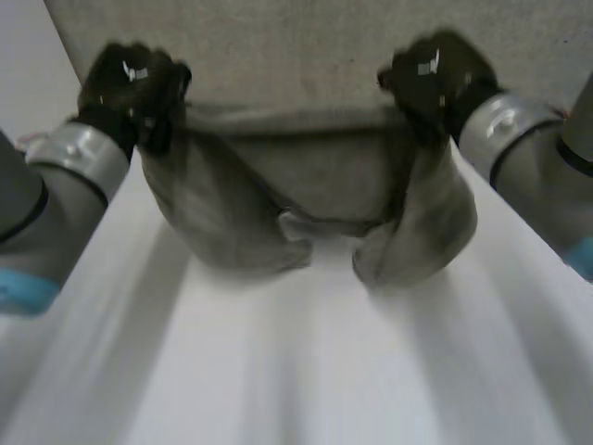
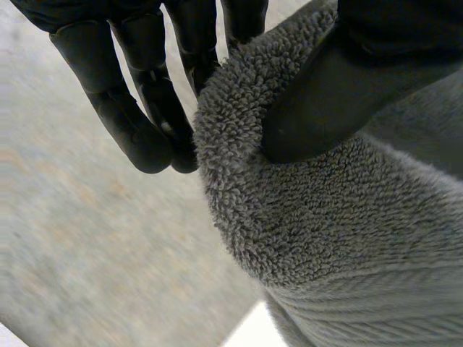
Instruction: Fold the towel.
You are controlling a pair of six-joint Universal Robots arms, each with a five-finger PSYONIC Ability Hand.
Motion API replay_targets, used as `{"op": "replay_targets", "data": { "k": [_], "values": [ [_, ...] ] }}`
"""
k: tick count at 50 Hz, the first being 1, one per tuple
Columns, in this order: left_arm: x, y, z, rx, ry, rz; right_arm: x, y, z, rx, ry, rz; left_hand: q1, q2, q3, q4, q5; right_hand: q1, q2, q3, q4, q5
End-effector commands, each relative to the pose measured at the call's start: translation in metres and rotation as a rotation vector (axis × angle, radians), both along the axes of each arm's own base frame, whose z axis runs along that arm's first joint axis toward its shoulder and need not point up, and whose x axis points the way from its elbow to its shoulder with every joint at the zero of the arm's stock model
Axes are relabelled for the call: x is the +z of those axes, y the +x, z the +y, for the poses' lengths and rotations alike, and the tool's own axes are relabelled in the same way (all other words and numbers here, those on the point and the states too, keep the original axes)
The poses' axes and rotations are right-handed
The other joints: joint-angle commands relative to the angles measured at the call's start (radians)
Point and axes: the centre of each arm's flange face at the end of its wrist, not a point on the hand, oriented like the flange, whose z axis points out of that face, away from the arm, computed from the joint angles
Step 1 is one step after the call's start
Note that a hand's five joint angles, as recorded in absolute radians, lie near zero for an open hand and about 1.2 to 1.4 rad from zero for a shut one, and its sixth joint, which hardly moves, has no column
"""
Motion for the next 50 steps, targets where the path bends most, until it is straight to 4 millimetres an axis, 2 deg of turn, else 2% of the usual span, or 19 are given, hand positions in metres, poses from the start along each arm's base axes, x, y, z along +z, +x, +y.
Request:
{"op": "replay_targets", "data": {
  "k": [1,2,3,4,6,11,13,14,16,19,21,22,24,25,32,38,43,47,50],
  "values": [
    [0.051,-0.017,-0.047,0.046,-0.194,0.093,0.051,0.018,-0.049,-0.102,-0.433,-0.268,-0.016,-0.087,-0.144,-0.117,-0.238,0.201,0.07,0.069,0.07,0.106],
    [0.073,-0.015,-0.052,0.083,-0.267,0.147,0.072,0.015,-0.051,-0.138,-0.552,-0.354,-0.016,-0.087,-0.144,-0.117,-0.238,0.201,0.07,0.069,0.07,0.106],
    [0.074,-0.015,-0.052,0.084,-0.268,0.148,0.072,0.015,-0.051,-0.139,-0.553,-0.355,-0.016,-0.087,-0.144,-0.117,-0.238,0.201,0.07,0.069,0.07,0.106],
    [0.095,-0.012,-0.054,0.125,-0.345,0.209,0.091,0.012,-0.05,-0.163,-0.653,-0.434,-0.016,-0.087,-0.144,-0.117,-0.238,0.201,0.07,0.069,0.07,0.106],
    [0.111,-0.008,-0.055,0.167,-0.41,0.263,0.102,0.008,-0.048,-0.178,-0.714,-0.472,-0.016,-0.087,-0.144,-0.117,-0.238,0.201,0.07,0.069,0.07,0.106],
    [0.123,-0.005,-0.054,0.202,-0.509,0.335,0.086,0.011,-0.045,-0.144,-0.602,-0.361,-0.016,-0.087,-0.144,-0.117,-0.238,0.201,0.07,0.069,0.07,0.106],
    [0.101,-0.012,-0.048,0.168,-0.454,0.291,0.056,0.015,-0.042,-0.104,-0.442,-0.25,-0.016,-0.087,-0.144,-0.117,-0.238,0.201,0.07,0.069,0.07,0.106],
    [0.101,-0.012,-0.048,0.168,-0.454,0.291,0.055,0.015,-0.042,-0.104,-0.441,-0.25,-0.016,-0.087,-0.144,-0.117,-0.238,0.201,0.07,0.069,0.07,0.106],
    [0.065,-0.019,-0.039,0.113,-0.363,0.218,0.019,0.015,-0.04,-0.097,-0.29,-0.15,-0.016,-0.087,-0.144,-0.117,-0.238,0.201,0.07,0.069,0.07,0.106],
    [0.041,-0.021,-0.036,0.084,-0.303,0.175,0.002,0.013,-0.039,-0.096,-0.225,-0.113,-0.016,-0.087,-0.144,-0.117,-0.238,0.201,0.07,0.069,0.07,0.106],
    [-0.003,-0.02,-0.026,0.041,-0.192,0.1,-0.023,0.008,-0.038,-0.098,-0.149,-0.066,-0.016,-0.087,-0.144,-0.117,-0.238,0.201,0.07,0.069,0.07,0.106],
    [-0.003,-0.02,-0.026,0.04,-0.191,0.1,-0.024,0.008,-0.038,-0.098,-0.149,-0.066,-0.016,-0.087,-0.144,-0.117,-0.238,0.201,0.07,0.069,0.07,0.106],
    [-0.042,-0.016,-0.014,0.017,-0.088,0.034,-0.048,0.005,-0.034,-0.1,-0.081,-0.021,-0.016,-0.087,-0.144,-0.117,-0.238,0.201,0.07,0.069,0.07,0.106],
    [-0.043,-0.016,-0.014,0.017,-0.087,0.033,-0.048,0.005,-0.033,-0.1,-0.08,-0.02,-0.016,-0.087,-0.144,-0.117,-0.238,0.201,0.07,0.069,0.07,0.106],
    [-0.115,0.009,0.019,0.049,0.094,-0.164,-0.101,-0.006,-0.01,-0.1,0.067,0.137,-0.016,-0.087,-0.144,-0.117,-0.238,0.201,0.07,0.069,0.07,0.106],
    [-0.132,0.029,0.039,0.075,0.133,-0.261,-0.116,-0.017,0.013,-0.088,0.165,0.205,-0.016,-0.087,-0.144,-0.117,-0.238,0.201,0.07,0.069,0.07,0.106],
    [-0.148,0.046,0.069,0.08,0.202,-0.294,-0.149,-0.032,0.052,-0.03,0.385,0.333,-0.016,-0.087,-0.144,-0.117,-0.238,0.201,0.07,0.069,0.07,0.106],
    [-0.145,0.046,0.079,0.066,0.195,-0.294,-0.153,-0.04,0.069,-0.011,0.492,0.404,-0.016,-0.087,-0.144,-0.117,-0.238,0.201,0.07,0.069,0.07,0.106],
    [-0.128,0.044,0.08,0.068,0.142,-0.274,-0.14,-0.044,0.076,-0.009,0.52,0.418,-0.016,-0.087,-0.144,-0.117,-0.238,0.201,0.07,0.069,0.07,0.106]
  ]
}}
